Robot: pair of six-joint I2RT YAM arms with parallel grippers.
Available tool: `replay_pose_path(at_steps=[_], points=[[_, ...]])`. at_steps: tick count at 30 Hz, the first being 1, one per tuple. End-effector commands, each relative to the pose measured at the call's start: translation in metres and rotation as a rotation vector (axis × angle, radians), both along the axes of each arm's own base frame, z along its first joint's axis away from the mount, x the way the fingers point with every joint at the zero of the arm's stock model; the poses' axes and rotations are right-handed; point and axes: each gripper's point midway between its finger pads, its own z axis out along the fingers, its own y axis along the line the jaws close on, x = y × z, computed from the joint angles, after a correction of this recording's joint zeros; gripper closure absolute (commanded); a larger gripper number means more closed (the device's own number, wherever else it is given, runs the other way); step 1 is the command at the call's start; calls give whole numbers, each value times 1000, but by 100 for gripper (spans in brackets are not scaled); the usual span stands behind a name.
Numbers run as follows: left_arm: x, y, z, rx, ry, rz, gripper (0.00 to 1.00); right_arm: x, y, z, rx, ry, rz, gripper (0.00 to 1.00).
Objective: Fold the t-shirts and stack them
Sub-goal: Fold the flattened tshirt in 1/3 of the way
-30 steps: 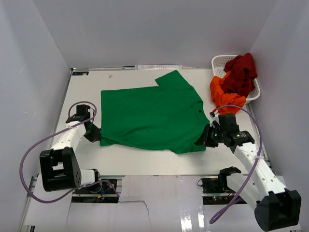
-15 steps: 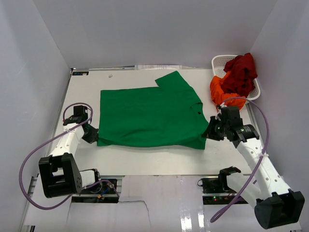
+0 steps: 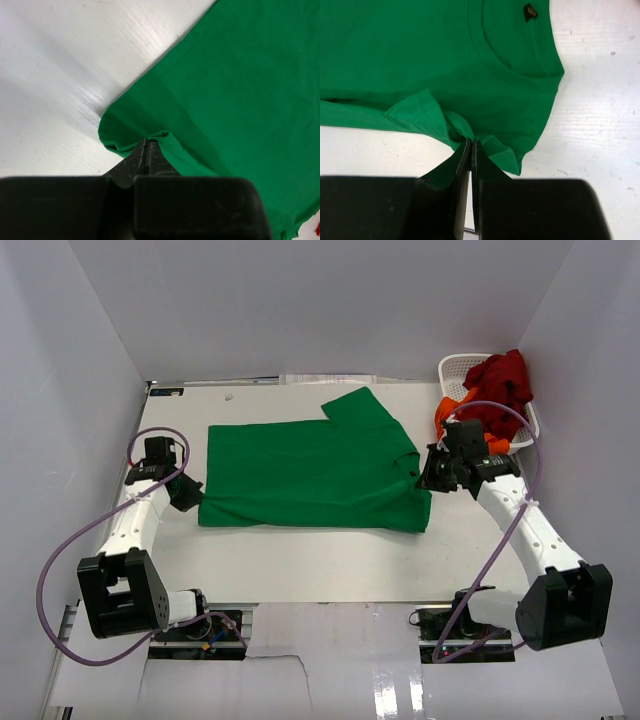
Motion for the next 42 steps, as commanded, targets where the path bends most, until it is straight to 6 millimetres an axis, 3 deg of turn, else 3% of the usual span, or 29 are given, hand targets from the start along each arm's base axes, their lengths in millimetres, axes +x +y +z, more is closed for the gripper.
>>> replay_pose_path(at_steps=[1,11,16,20,22,23,24,26,27,28,29,30,34,35,37,42], points=[[18,4,8,11,-43,-9,100,36,2,30,-12,-128,9,92],[29,7,-11,11,-14,8,100,94,20,42,-6,-160,63,92],[36,9,-19,10,-16,28,100,118,27,23,-16,-128,90,92],[44,10,-22,6,-20,38,100,139,35,19,-1,-171,111,92],[51,6,-22,-12,-40,11,100,147,35,17,-9,-166,105,82],[52,5,-24,-12,-35,-6,100,149,32,16,-24,-169,95,58],[52,5,-24,-12,-35,-10,100,149,31,17,-29,-174,90,49],[53,10,-18,14,-54,1,69,147,24,23,-51,-212,67,46],[52,12,-14,31,-63,0,49,144,21,26,-60,-228,59,39],[56,15,-6,51,-88,-4,22,137,17,32,-76,-256,50,33],[58,17,3,68,-111,-15,10,133,9,34,-106,-263,24,19],[58,18,21,93,-157,-22,2,126,5,35,-125,-255,17,14],[42,14,47,141,-203,-67,2,87,-4,21,-159,-162,27,14],[37,10,44,128,-191,-83,2,73,-6,5,-172,-107,34,14],[26,3,36,101,-159,-105,2,60,-7,-8,-171,-64,43,16],[7,-26,-6,-50,-102,-140,2,38,-7,-52,-163,40,52,25]])
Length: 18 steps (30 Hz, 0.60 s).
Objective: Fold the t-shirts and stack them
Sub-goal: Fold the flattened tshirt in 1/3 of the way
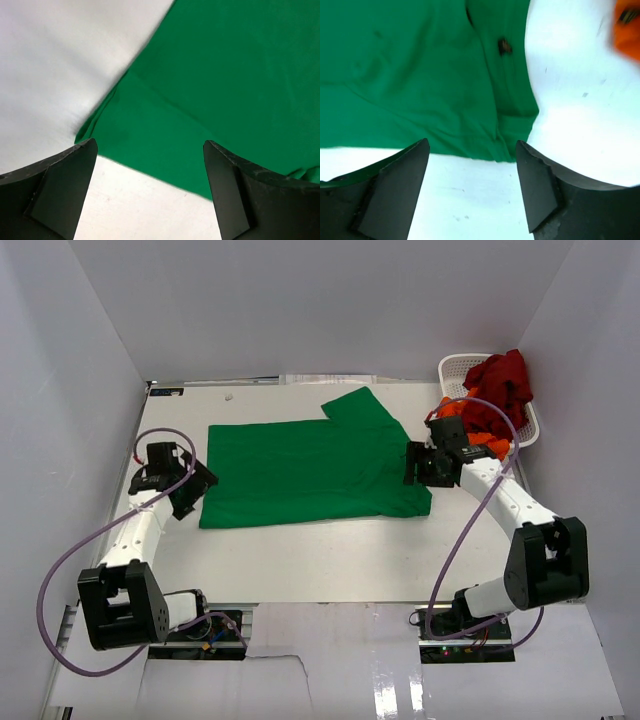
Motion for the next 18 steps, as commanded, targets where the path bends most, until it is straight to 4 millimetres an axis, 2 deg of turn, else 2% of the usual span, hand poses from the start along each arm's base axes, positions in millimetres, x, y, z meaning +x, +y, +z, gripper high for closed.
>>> replay_pose_path(at_steps=[1,4,9,15,17,18], points=[[-20,-21,-34,-102,88,-40,2,-17,1,-29,3,100,1,27],[-24,-26,-46,-122,105,-43,2,-21,0,-42,-1,127,-6,34],[-23,-29,-56,-136,93,-51,4,-30,-1,-66,-11,187,-8,36],[-25,-25,-79,-115,153,-34,6,-43,-3,-99,-23,258,-10,37],[-28,-23,-88,-110,178,-24,7,-48,-5,-108,-36,283,-13,44],[-29,-24,-96,-115,202,-19,8,-50,-5,-113,-48,299,-13,44]])
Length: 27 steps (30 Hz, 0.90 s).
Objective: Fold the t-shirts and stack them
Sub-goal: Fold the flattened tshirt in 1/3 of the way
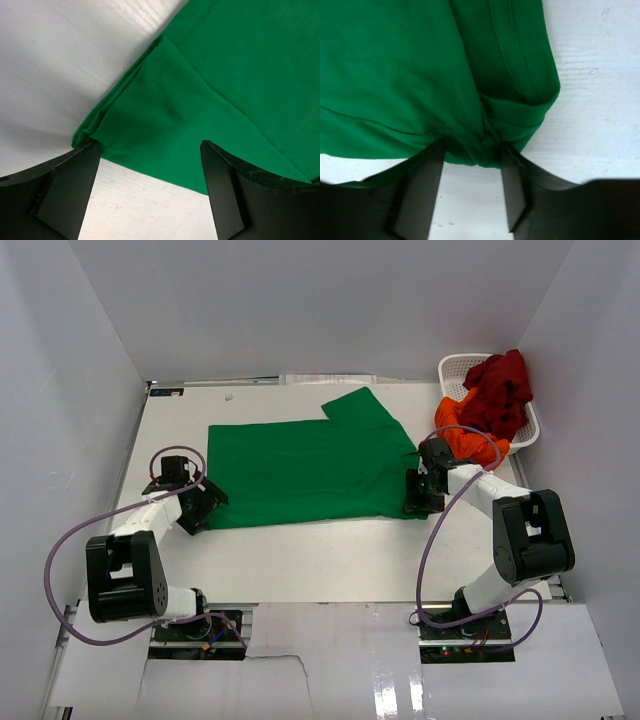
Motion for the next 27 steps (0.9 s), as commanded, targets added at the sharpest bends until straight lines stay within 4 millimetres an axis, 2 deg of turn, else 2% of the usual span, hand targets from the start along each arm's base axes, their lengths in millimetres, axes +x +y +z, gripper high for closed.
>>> replay_pose_path(at_steps=[1,3,4,7,11,15,18,19,21,22,23,24,27], points=[[0,1,-16,5,27,16,9,-1,2,-10,-7,9,-2,47],[-3,1,-27,3,64,26,9,-6,1,-14,-18,24,-4,57],[-4,1,-30,3,76,28,9,-8,0,-14,-25,28,-4,70],[-6,4,-36,23,103,30,10,-16,-6,-9,-60,31,-14,91],[-17,12,-40,61,149,49,10,-26,-18,4,-122,46,-28,91],[-38,13,-37,77,206,56,11,-43,-25,14,-161,82,-28,88],[-44,-1,-24,69,183,44,11,-53,-28,16,-177,95,-25,85],[-46,-4,-20,64,182,54,13,-57,-29,17,-181,106,-23,78],[-54,-8,-11,47,176,77,13,-60,-31,20,-197,113,-27,59],[-55,-9,-8,41,166,81,13,-61,-32,23,-208,118,-29,41],[-58,-9,-1,37,150,93,13,-58,-33,26,-216,102,-34,33],[-59,-18,3,35,143,73,13,-53,-34,30,-220,85,-41,26],[-58,-15,22,50,114,87,12,-27,-30,62,-213,-20,-63,23]])
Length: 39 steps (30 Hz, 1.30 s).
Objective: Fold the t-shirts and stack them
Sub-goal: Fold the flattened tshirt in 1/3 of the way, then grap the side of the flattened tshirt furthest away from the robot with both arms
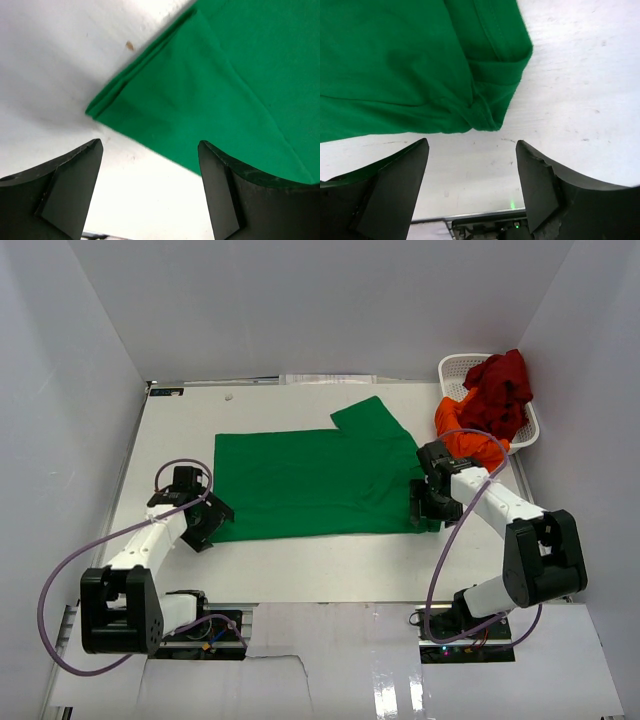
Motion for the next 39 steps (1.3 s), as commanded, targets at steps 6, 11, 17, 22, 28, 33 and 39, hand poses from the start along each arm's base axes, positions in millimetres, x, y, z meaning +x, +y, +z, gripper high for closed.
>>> replay_pose_path(at_steps=[6,11,17,22,28,33,39], points=[[27,25,71,149,-104,51,9,113,47,110,136,-331,90,24],[98,31,103,191,-219,29,5,195,86,102,203,-389,187,25],[192,10,111,129,-450,-82,5,294,121,95,254,-510,252,36],[251,4,141,147,-648,-150,4,353,132,94,267,-644,263,21],[303,-18,150,96,-846,-282,2,387,149,85,349,-759,332,27],[331,-25,111,57,-782,-316,3,408,144,72,372,-784,283,17],[343,-17,93,82,-758,-307,3,425,138,55,379,-827,229,14]])
